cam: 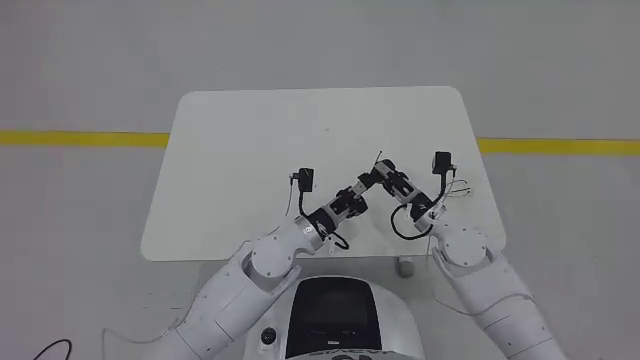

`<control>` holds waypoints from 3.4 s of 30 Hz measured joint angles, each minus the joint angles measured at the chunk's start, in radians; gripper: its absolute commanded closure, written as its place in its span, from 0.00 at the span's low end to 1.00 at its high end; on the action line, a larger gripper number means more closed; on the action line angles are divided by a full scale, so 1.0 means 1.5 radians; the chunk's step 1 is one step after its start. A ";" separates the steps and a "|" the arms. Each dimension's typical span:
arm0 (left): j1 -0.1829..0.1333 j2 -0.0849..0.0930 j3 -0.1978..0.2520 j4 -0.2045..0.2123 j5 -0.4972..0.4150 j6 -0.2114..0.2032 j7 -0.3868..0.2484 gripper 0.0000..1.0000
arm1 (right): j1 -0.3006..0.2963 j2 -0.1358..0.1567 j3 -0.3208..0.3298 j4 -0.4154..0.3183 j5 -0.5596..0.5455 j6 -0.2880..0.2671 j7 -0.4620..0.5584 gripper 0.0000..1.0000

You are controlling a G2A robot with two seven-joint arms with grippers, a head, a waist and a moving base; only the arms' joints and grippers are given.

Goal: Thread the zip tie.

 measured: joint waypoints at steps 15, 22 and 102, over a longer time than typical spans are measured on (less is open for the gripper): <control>-0.011 -0.008 0.007 0.024 -0.009 0.001 0.018 0.57 | -0.004 -0.003 0.011 0.001 0.015 0.000 0.035 1.00; -0.018 -0.012 0.012 0.037 -0.013 0.003 0.018 0.63 | -0.004 -0.005 0.012 0.002 0.011 0.000 0.051 1.00; 0.018 0.034 -0.132 0.023 -0.071 0.028 -0.302 1.00 | 0.087 0.012 0.131 0.177 0.230 0.005 0.512 0.00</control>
